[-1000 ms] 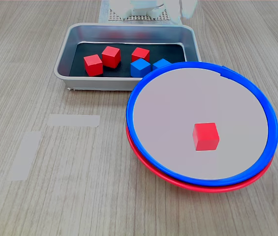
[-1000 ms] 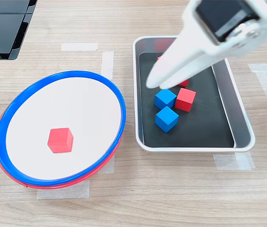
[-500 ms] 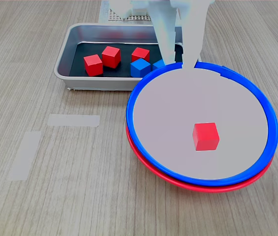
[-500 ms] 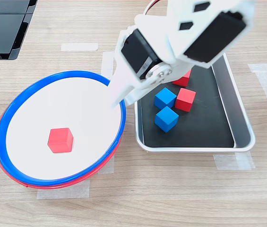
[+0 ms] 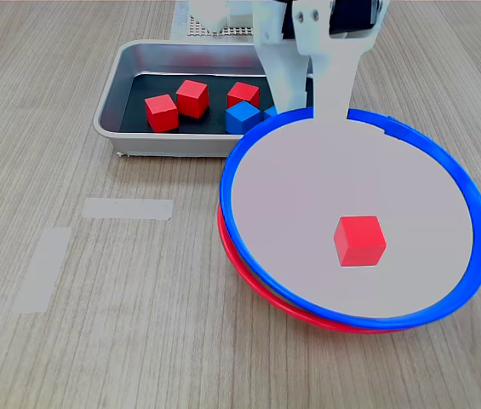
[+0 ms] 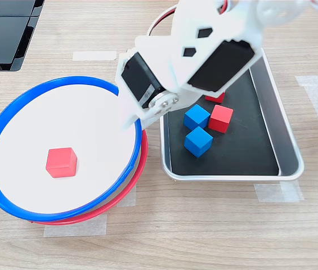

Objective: Resolve any anomalies and move all blocks to matching dishes

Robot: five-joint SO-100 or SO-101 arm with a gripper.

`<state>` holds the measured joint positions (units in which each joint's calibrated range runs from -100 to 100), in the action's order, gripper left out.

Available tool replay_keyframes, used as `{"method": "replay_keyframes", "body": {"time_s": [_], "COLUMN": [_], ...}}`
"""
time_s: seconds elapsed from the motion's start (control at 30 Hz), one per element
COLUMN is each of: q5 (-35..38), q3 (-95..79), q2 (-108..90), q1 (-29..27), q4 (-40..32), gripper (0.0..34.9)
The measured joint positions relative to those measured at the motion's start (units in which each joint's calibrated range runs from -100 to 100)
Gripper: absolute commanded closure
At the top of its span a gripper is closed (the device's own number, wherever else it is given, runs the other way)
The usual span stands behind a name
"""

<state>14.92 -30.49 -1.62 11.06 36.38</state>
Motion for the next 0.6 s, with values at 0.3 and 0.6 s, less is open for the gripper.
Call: {"method": "replay_keyframes", "body": {"time_s": [0.3, 0.6], "q5": [0.2, 0.0], "q3": [-0.18, -7.35], "q2": [-1.11, -12.62], "q1": [0.0, -0.27], "q4": [-0.49, -4.08], "gripper": [34.8, 34.9]}}
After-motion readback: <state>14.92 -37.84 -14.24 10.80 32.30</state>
